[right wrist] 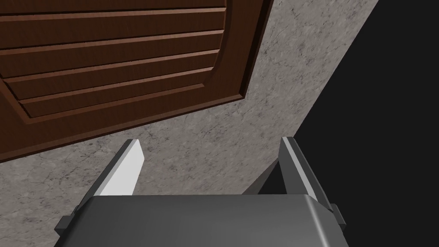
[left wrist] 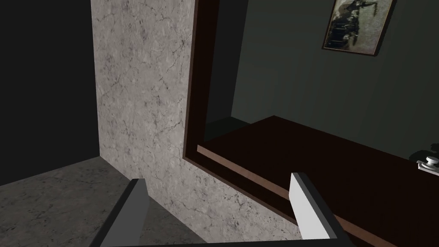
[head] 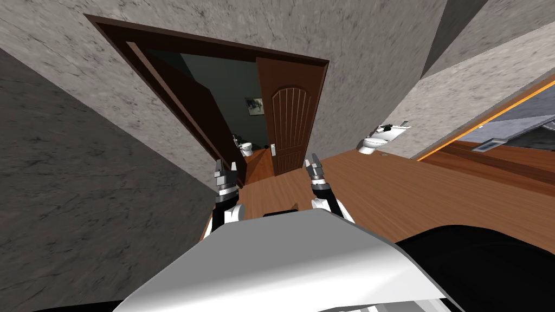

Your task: Push the door open

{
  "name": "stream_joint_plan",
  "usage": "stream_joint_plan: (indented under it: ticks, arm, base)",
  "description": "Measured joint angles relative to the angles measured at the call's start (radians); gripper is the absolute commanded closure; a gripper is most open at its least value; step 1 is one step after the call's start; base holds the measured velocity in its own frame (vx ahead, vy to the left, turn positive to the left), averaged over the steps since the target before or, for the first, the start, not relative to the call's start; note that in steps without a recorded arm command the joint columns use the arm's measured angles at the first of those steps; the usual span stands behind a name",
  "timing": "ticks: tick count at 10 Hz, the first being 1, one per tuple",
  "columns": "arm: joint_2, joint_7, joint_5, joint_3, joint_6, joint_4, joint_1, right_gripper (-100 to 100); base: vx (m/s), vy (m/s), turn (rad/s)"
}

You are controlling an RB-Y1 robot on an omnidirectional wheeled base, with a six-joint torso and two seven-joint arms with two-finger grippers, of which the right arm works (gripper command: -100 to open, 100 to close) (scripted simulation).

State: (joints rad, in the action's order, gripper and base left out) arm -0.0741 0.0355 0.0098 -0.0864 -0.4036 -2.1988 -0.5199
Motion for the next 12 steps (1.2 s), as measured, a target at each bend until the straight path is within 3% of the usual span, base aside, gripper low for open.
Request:
stream_joint_plan:
  ticks: [10,12]
  arm:
    - [-0.016,0.078,0.121,-0.084,0.016,0.16,-0.001,-100]
    - [-0.006,0.088,0.151,-0.107,0.006,0.216,0.002,-100]
  base:
    - [0.163,0.023,-0.023]
    - [0.197,0.014,-0.03]
